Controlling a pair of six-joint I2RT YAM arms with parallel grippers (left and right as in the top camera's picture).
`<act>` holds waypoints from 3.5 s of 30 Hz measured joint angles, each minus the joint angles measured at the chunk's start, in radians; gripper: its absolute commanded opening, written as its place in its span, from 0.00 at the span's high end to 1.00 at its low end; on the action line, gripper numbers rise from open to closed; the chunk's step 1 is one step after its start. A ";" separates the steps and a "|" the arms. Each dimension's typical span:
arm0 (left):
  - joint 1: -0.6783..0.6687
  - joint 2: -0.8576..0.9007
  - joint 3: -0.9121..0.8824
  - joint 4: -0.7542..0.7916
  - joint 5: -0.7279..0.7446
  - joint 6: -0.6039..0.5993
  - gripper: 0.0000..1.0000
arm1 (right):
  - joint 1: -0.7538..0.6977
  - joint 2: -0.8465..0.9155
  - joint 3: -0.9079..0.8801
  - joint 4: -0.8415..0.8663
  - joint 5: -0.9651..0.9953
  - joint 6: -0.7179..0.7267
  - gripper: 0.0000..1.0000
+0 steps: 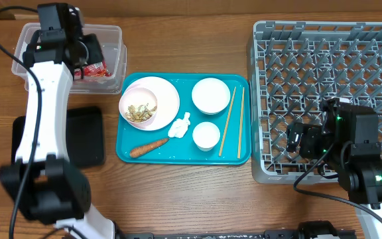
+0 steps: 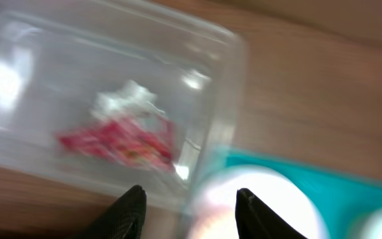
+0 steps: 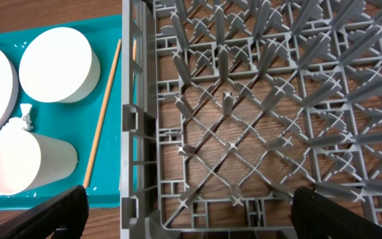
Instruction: Sort waste into correct bins and load items into the dishwasher
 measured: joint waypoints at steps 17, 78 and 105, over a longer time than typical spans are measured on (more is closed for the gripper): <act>-0.491 0.110 0.013 -0.463 0.171 0.000 0.58 | 0.000 0.000 0.000 -0.002 0.000 0.000 0.00; -0.421 0.272 0.080 -0.453 1.427 0.186 0.96 | -0.084 0.339 0.009 0.669 -1.238 -0.285 0.00; -0.468 0.272 0.080 -0.442 1.429 0.184 0.93 | -0.084 0.355 0.009 0.660 -1.265 -0.284 0.41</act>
